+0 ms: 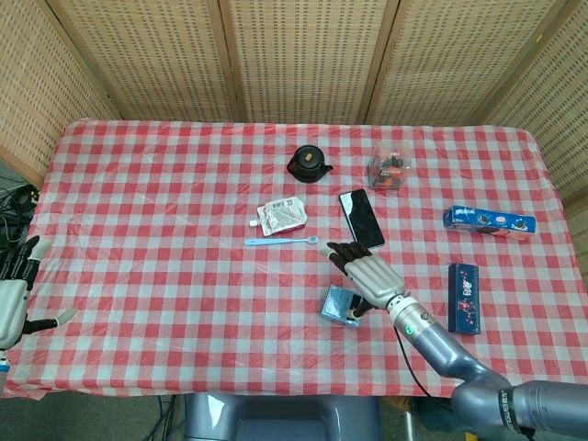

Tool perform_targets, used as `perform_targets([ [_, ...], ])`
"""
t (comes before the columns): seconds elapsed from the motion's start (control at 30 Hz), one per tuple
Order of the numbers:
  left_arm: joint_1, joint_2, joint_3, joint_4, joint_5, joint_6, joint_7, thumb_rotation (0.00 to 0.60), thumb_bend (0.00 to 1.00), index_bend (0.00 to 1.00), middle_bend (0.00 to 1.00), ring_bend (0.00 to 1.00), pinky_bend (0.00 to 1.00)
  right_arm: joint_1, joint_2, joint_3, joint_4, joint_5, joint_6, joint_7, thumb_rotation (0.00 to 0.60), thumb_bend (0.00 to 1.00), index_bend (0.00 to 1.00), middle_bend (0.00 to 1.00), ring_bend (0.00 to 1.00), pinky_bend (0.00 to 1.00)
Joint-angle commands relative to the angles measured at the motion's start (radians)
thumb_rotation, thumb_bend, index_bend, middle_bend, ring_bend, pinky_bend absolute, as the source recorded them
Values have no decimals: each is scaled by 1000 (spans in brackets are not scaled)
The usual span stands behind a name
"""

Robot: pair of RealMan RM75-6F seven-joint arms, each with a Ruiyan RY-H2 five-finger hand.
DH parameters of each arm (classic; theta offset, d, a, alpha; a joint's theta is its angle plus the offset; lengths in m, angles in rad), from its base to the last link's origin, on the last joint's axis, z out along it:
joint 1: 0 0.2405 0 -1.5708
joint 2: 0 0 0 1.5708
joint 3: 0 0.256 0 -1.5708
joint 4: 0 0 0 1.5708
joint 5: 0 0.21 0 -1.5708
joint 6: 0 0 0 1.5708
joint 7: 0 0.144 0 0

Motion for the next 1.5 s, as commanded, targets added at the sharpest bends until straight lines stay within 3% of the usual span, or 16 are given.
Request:
perform_targets([
  [0.03, 1, -1, 1, -1, 2, 2, 1, 600, 0, 0, 0, 0, 0, -42, -34, -61, -30, -34, 73, -93, 600, 0, 54, 0, 0, 0],
  [0.23, 3, -1, 3, -2, 5, 6, 2, 600, 0, 0, 0, 0, 0, -73, -124, -106, 21, -58, 116, -175, 600, 0, 47, 8, 0, 0],
  [0.47, 0, 0, -1, 4, -4, 2, -3, 600, 0, 0, 0, 0, 0, -100, -239, -98, 121, -114, 173, -211, 600, 0, 108, 63, 0, 9],
  [0.6, 1, 2, -1, 4, -3, 3, -7, 600, 0, 0, 0, 0, 0, -118, -291, -89, 187, -146, 209, -224, 600, 0, 164, 140, 38, 102],
  [0.67, 1, 2, 0, 4, -2, 3, -8, 600, 0, 0, 0, 0, 0, -125, -306, -86, 207, -154, 217, -226, 600, 15, 208, 197, 114, 168],
  [0.87, 0, 2, 1, 4, -1, 1, -10, 600, 0, 0, 0, 0, 0, -145, -335, -76, 261, -217, 250, -201, 600, 292, 387, 408, 370, 416],
  [0.97, -1, 2, 1, 4, 0, 1, -8, 600, 0, 0, 0, 0, 0, -153, -337, -71, 272, -250, 262, -180, 600, 410, 450, 466, 432, 469],
  [1.17, -1, 2, 1, 3, -3, 0, -7, 600, 0, 0, 0, 0, 0, -153, -304, -32, 230, -266, 248, -109, 600, 543, 464, 490, 467, 478],
  [1.37, -2, 3, 2, 3, -2, -2, -9, 600, 0, 0, 0, 0, 0, -110, -199, 61, 110, -116, 121, -36, 600, 599, 467, 514, 488, 479],
  [1.5, -2, 6, 2, 3, -3, -4, -13, 600, 0, 0, 0, 0, 0, 10, -33, 168, 35, 232, -168, 49, 600, 616, 411, 520, 508, 478],
])
